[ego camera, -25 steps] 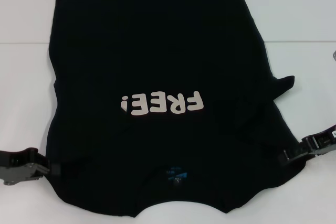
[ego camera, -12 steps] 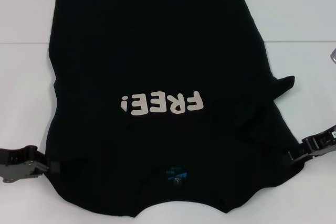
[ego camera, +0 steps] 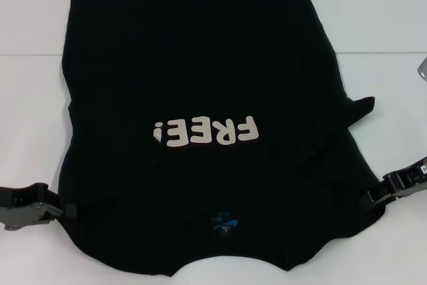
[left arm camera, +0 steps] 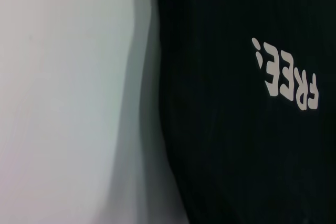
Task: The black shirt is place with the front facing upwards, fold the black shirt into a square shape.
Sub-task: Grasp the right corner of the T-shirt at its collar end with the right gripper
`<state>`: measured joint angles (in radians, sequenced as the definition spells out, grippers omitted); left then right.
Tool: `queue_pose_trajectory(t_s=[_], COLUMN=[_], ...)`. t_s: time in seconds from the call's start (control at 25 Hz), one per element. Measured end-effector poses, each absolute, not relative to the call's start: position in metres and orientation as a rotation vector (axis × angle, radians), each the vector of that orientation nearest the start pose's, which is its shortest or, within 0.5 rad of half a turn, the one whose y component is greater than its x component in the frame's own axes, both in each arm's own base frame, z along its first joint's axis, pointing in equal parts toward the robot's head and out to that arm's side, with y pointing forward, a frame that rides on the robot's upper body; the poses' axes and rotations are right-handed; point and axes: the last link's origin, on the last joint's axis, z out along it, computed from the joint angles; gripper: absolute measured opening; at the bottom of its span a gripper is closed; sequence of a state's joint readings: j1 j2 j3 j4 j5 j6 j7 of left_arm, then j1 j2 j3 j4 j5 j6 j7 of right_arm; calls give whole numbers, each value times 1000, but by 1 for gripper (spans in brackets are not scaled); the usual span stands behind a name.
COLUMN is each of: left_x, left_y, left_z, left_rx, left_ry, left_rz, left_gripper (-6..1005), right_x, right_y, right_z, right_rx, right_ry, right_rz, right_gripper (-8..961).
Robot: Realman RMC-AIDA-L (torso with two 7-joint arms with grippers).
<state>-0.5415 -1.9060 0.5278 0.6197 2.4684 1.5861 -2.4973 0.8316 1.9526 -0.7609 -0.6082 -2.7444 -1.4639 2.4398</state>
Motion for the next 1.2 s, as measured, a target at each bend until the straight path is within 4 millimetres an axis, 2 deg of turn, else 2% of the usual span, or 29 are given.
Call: queue_pose_trajectory(t_s=[0.2,0.4,0.6,1.2], left_x=[-344,-343,-342,-342], left_y=[315,316,317,318], left_z=[61,61,61,62], left_rx=[2261,2264,2268,2281], left_ry=[2407,2403,2399,2394], left_rz=[306,310,310,310], left_gripper=[28,28,28,28], right_x=[276,275,275,270], right_y=[385,385,386,390], right_z=[27,28,27,23], right_rx=[-2366,-2372,-2369,-2368], right_ry=[1611,1603,1596,1530], right_rz=[-350,-366,-391,-481], right_gripper=[530,339,276,276])
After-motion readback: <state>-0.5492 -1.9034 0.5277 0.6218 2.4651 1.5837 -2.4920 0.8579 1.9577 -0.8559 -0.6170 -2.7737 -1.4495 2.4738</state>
